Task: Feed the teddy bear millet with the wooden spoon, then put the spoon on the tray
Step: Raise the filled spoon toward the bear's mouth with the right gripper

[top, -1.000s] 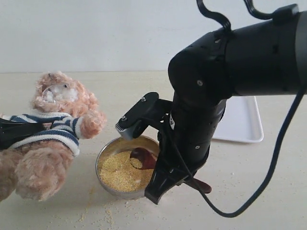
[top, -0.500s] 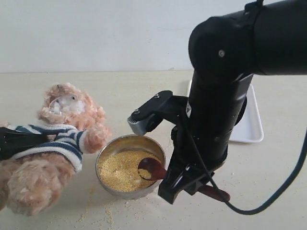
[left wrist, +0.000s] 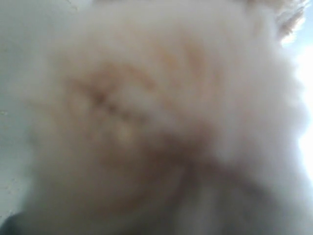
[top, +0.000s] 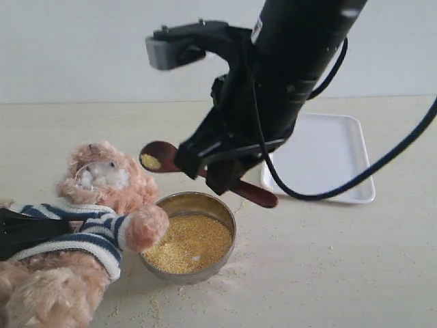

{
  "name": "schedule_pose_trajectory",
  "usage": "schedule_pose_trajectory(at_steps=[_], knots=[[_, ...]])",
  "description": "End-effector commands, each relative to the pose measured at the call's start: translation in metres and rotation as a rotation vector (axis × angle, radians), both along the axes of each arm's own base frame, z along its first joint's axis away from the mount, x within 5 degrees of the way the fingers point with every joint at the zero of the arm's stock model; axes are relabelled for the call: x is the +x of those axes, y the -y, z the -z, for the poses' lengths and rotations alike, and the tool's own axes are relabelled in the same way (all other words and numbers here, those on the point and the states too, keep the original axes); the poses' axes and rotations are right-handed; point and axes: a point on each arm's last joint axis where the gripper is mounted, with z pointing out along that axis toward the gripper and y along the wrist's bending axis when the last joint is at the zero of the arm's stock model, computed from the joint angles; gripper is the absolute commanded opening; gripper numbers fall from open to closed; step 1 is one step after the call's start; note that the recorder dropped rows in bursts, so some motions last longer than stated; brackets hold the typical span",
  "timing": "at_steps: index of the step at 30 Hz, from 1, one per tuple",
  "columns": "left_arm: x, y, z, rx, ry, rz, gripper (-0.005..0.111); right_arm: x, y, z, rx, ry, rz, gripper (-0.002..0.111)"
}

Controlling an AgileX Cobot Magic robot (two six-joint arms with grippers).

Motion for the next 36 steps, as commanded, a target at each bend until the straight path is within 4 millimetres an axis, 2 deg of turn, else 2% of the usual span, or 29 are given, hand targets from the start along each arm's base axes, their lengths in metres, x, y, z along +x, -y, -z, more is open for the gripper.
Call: schedule_pose_trajectory(at_steps=[1, 6, 13, 17, 23, 32, 36], knots=[[-0.001, 0.001, -0.004, -0.015, 0.009, -0.013, 0.005, -0.001, -0.004, -0.028, 0.103, 0.02, -0.002, 0.0], [-0.002, 0.003, -0.007, -0.045, 0.022, 0.0, 0.005, 0.002, -0.012, -0.035, 0.159, 0.001, -0.001, 0.0], [-0.002, 0.003, -0.007, -0.05, 0.024, 0.006, 0.005, 0.017, -0.039, -0.019, 0.21, -0.11, 0.005, 0.0], [-0.002, 0.004, -0.008, -0.061, 0.029, 0.008, 0.005, 0.027, -0.048, -0.009, 0.201, -0.116, -0.005, 0.0], [-0.001, 0.004, -0.009, -0.07, 0.037, -0.005, 0.005, 0.033, -0.049, -0.002, 0.158, -0.06, -0.065, 0.0], [0.0, 0.003, -0.01, -0.073, 0.039, -0.016, 0.005, 0.036, -0.05, -0.002, 0.162, 0.077, -0.248, 0.0], [0.002, 0.002, -0.01, -0.063, 0.071, -0.025, 0.005, 0.039, -0.052, -0.003, 0.181, 0.133, -0.273, 0.0]])
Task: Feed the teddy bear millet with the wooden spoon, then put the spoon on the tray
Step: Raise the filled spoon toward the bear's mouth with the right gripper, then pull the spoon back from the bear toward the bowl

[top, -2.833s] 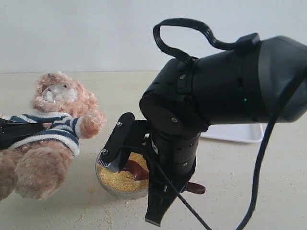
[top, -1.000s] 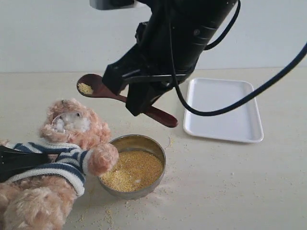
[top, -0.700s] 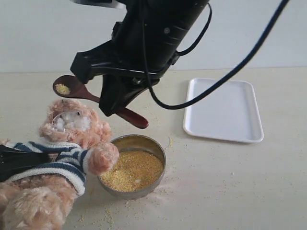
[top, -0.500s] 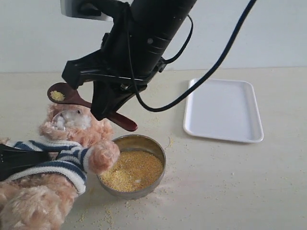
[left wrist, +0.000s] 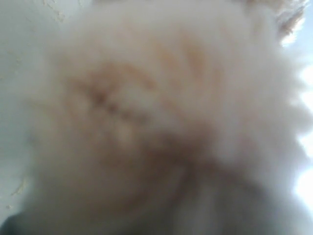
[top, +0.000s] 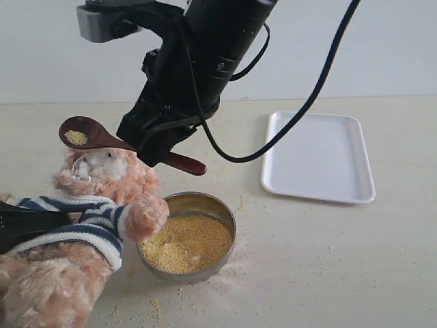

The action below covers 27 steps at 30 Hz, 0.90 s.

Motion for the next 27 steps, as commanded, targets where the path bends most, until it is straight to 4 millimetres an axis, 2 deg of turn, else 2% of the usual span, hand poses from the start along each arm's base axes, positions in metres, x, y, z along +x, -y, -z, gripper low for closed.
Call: schedule_pose_trajectory(at_steps=[1, 5, 9, 15, 27], knots=[[0.001, 0.001, -0.005, -0.03, 0.045, -0.009, 0.005, 0.004, -0.001, -0.005, 0.031, 0.07, -0.026, 0.0], [0.001, 0.001, -0.005, -0.029, 0.047, -0.008, 0.005, 0.009, -0.004, -0.001, 0.012, 0.144, -0.019, 0.0], [0.001, 0.001, -0.005, -0.029, 0.047, -0.008, 0.005, 0.013, -0.013, 0.019, -0.034, 0.129, -0.034, 0.0], [0.002, 0.001, -0.006, -0.03, 0.052, -0.018, 0.005, 0.016, -0.013, 0.025, -0.096, 0.191, -0.053, 0.0], [0.003, 0.001, -0.006, -0.032, 0.057, -0.028, 0.005, -0.012, -0.039, 0.024, -0.325, 0.541, -0.184, 0.0]])
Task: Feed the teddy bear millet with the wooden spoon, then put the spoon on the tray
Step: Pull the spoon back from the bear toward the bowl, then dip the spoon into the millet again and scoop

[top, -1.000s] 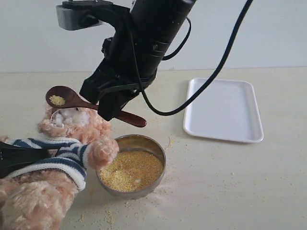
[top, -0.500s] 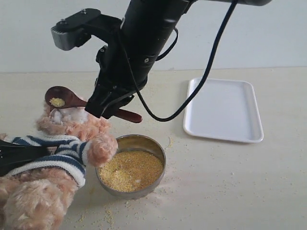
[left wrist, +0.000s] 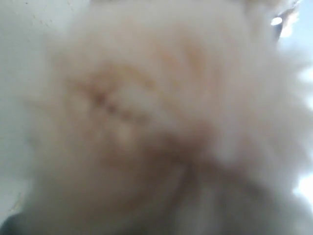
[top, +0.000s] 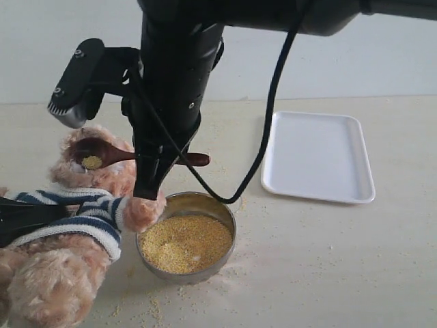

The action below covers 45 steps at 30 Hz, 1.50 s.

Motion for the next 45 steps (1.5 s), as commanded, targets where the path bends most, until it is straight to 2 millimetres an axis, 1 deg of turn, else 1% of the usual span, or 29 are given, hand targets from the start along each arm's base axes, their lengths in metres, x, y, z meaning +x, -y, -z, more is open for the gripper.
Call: schedule_pose_trajectory(at_steps=[1, 6, 13, 17, 19, 21, 23, 25, 26, 27, 28, 29, 30, 31, 33, 37, 40, 42, 45], knots=[[0.0, 0.002, -0.005, -0.031, 0.032, 0.003, 0.005, -0.005, -0.008, -0.006, -0.056, 0.156, -0.035, 0.0], [0.0, 0.002, -0.005, -0.027, 0.037, 0.005, 0.005, -0.015, -0.017, -0.01, -0.106, 0.286, -0.053, 0.0], [0.0, 0.002, -0.005, -0.027, 0.037, 0.005, 0.005, -0.03, -0.024, -0.014, -0.177, 0.386, -0.08, 0.0], [0.0, 0.002, -0.005, -0.023, 0.041, 0.01, 0.005, -0.033, -0.022, -0.013, -0.217, 0.378, -0.069, 0.0], [0.0, 0.002, -0.005, -0.022, 0.043, 0.011, 0.005, -0.033, -0.019, -0.012, -0.235, 0.36, -0.03, 0.0], [0.0, 0.002, -0.005, -0.02, 0.046, 0.012, 0.005, -0.035, -0.016, -0.016, -0.207, 0.339, 0.026, 0.0], [0.0, 0.002, -0.005, -0.018, 0.048, 0.013, 0.005, -0.039, -0.009, -0.029, -0.187, 0.342, 0.037, 0.0], [0.0, 0.002, -0.005, -0.015, 0.058, 0.008, 0.005, -0.044, 0.008, -0.054, -0.162, 0.36, 0.064, 0.0], [0.0, 0.002, -0.005, -0.016, 0.058, 0.006, 0.005, -0.045, 0.013, -0.062, -0.136, 0.354, 0.075, 0.0], [0.001, 0.001, -0.005, -0.018, 0.059, 0.0, 0.005, -0.046, 0.025, -0.074, -0.101, 0.324, 0.089, 0.0], [0.001, 0.001, -0.005, -0.018, 0.059, -0.002, 0.005, -0.045, 0.032, -0.077, -0.101, 0.296, 0.091, 0.0], [0.001, 0.001, -0.005, -0.018, 0.061, -0.004, 0.005, -0.039, 0.04, -0.079, -0.081, 0.247, 0.087, 0.0], [0.001, 0.001, -0.005, -0.018, 0.062, -0.005, 0.005, -0.034, 0.044, -0.077, -0.072, 0.211, 0.097, 0.0], [0.001, 0.001, -0.005, -0.018, 0.062, -0.005, 0.005, -0.024, 0.051, -0.071, -0.042, 0.124, 0.127, 0.0], [0.001, 0.001, -0.005, -0.013, 0.069, -0.003, 0.005, -0.008, 0.057, -0.06, -0.031, 0.05, 0.163, 0.0], [0.003, 0.0, -0.006, -0.011, 0.078, -0.013, 0.005, 0.008, 0.053, -0.038, -0.114, 0.061, 0.176, 0.0], [0.006, -0.002, -0.007, -0.026, 0.085, -0.059, 0.005, 0.017, 0.046, -0.019, -0.175, 0.06, 0.177, 0.0], [0.006, -0.002, -0.008, -0.024, 0.088, -0.06, 0.005, 0.02, 0.043, -0.006, -0.202, 0.04, 0.181, 0.0], [0.012, -0.01, -0.01, -0.008, 0.111, -0.088, 0.005, 0.021, 0.044, 0.011, -0.256, 0.022, 0.177, 0.0]])
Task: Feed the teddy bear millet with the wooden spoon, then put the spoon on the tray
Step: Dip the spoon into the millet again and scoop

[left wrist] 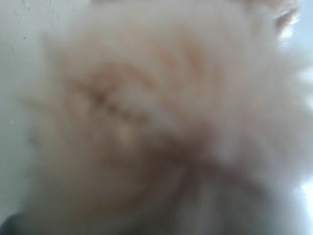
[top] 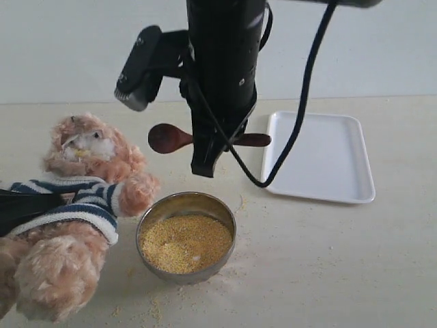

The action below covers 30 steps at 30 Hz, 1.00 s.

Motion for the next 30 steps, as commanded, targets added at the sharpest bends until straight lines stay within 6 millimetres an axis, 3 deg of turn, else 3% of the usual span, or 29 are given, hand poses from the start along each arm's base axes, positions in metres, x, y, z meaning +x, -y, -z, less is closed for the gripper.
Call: schedule_pose_trajectory(at_steps=[1, 8, 13, 21, 30], knots=[[0.009, -0.012, -0.009, -0.002, 0.057, -0.055, 0.005, 0.001, 0.004, 0.024, -0.078, -0.036, 0.004, 0.0], [0.015, -0.022, -0.015, -0.029, 0.066, -0.092, 0.005, -0.01, 0.011, 0.056, -0.169, -0.111, -0.013, 0.0], [0.015, -0.022, -0.015, -0.013, 0.082, -0.084, 0.005, -0.018, 0.008, 0.06, -0.173, -0.128, -0.015, 0.0], [0.015, -0.022, -0.015, -0.008, 0.088, -0.082, 0.005, -0.044, -0.015, 0.069, -0.177, -0.166, -0.113, 0.0], [0.015, -0.021, -0.015, -0.004, 0.091, -0.078, 0.005, -0.047, -0.02, 0.079, -0.161, -0.236, -0.118, 0.0]])
